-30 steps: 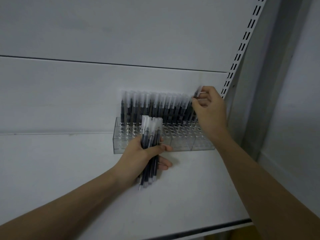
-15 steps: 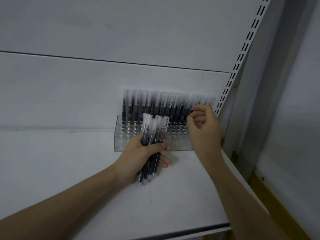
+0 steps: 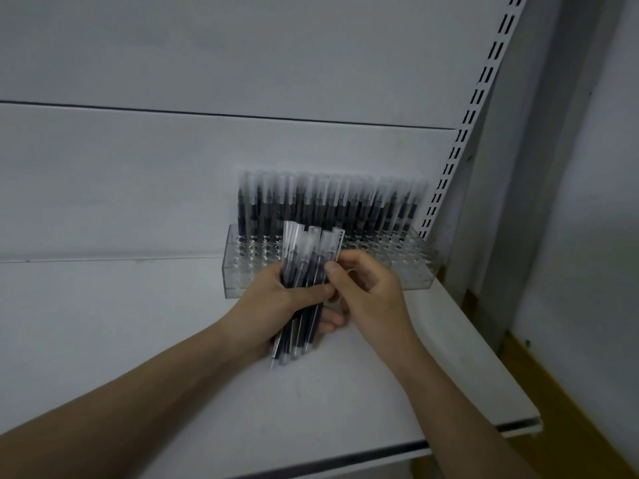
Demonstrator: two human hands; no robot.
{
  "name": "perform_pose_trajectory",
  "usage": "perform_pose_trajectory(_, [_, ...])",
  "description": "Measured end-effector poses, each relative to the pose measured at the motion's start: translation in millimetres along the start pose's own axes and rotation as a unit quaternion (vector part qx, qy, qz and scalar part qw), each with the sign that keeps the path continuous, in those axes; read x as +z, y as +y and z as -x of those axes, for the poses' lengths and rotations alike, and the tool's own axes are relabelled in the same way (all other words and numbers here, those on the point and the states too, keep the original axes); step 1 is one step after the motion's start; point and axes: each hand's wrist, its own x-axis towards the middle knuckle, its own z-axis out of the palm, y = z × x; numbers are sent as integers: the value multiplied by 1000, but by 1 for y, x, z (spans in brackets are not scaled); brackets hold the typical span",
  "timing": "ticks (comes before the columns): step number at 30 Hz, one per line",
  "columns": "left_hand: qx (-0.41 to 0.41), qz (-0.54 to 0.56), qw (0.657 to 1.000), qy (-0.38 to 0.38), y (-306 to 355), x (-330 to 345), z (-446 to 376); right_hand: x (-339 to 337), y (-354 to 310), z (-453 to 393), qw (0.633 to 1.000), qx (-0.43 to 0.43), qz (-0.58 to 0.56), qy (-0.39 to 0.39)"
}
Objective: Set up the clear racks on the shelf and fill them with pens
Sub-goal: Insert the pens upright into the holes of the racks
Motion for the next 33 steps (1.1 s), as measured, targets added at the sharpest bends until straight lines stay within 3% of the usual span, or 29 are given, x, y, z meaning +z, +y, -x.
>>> perform_pose_trajectory(13, [14,-22,999,-32,0,-4,-1,-8,-2,-3,989,14,-61,133])
perform_pose_trajectory(27, [3,-12,1000,-13,0,-5,-1,-18,-7,-10,985,28,-93,141])
perform_pose_trajectory(33, [16,0,1000,2,1,-3,-1,-50,-38,-53,972,-28,-3,232])
